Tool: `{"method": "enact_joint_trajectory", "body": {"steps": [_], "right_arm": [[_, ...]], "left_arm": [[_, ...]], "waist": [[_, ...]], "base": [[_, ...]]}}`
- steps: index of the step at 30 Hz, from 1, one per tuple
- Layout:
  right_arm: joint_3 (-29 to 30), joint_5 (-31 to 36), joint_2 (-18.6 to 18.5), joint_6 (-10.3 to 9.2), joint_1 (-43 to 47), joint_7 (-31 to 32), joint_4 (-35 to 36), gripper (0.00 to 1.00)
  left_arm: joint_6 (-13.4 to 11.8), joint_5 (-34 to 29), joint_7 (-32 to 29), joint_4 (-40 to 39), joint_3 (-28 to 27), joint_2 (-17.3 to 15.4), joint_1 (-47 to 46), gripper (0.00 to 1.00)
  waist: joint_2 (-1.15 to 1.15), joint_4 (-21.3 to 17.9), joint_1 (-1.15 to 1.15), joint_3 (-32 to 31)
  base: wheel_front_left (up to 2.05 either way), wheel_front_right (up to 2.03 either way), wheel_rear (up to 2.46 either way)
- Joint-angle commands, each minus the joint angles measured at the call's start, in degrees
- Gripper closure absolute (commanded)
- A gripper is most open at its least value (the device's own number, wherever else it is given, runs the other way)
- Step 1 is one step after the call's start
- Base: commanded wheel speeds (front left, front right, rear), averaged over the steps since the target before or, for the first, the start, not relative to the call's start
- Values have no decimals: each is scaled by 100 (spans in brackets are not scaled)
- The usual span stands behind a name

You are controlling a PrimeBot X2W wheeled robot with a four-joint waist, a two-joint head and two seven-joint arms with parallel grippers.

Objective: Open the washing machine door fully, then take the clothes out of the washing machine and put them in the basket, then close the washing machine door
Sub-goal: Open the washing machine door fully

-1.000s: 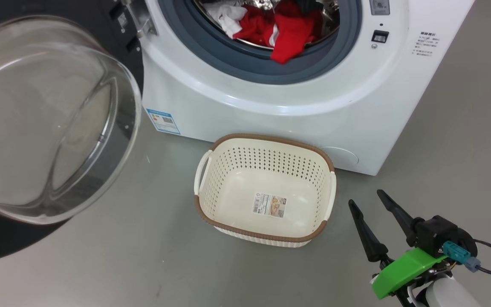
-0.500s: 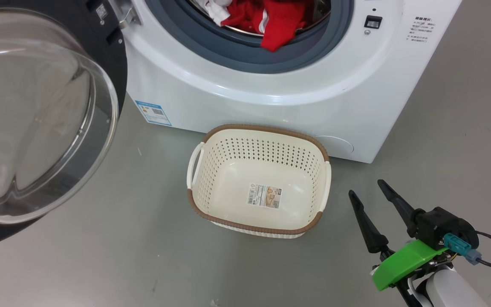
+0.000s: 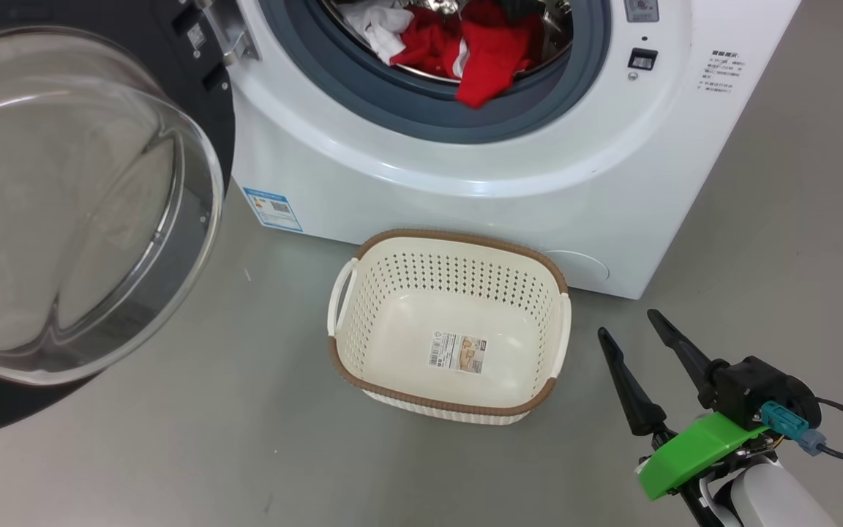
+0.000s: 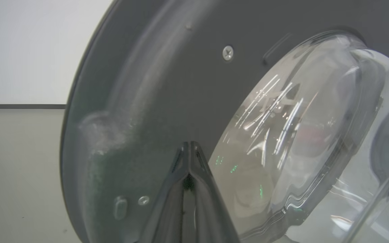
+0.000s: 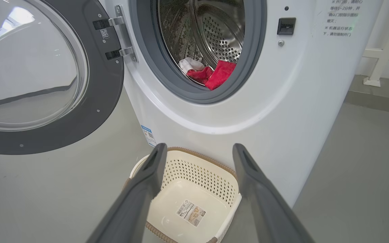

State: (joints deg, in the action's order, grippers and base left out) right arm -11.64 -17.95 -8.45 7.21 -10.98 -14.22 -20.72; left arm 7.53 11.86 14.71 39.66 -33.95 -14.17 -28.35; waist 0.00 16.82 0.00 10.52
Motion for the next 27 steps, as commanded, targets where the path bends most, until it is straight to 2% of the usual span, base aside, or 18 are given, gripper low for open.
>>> {"method": "enact_joint_trajectory", "body": {"steps": [1,8,9,11,13,20,27], "right_arm": [[-95,39,-2,28,-55,-78,131,0],[-61,66,16,28,9,-78,167,0],[-56,68,25,28,34,-78,184,0],[-45,70,34,28,61,-78,200,0],[-30,79,42,28,94,-78,228,0],[182,96,74,28,241,-78,323,0],[390,138,126,28,320,-78,405,0]], "left_arm": [[-6,81,29,-194,-19,-281,166,100],[-5,395,29,-676,333,-97,724,99],[-5,474,29,-867,458,-28,924,69],[-5,528,29,-1087,649,48,1141,48],[-5,557,29,-1296,800,127,1351,0],[-5,717,29,-2036,1410,478,1987,0],[-5,785,29,-2510,1981,531,2361,0]], "waist": [[0,24,0,-51],[0,33,0,-221],[0,28,0,-268],[0,20,0,-317],[0,13,0,-353],[0,-44,0,-460],[0,-300,0,-494]], "base": [[0,0,0],[0,0,0],[0,0,0],[0,0,0],[0,0,0],[0,0,0],[0,0,0]]}}
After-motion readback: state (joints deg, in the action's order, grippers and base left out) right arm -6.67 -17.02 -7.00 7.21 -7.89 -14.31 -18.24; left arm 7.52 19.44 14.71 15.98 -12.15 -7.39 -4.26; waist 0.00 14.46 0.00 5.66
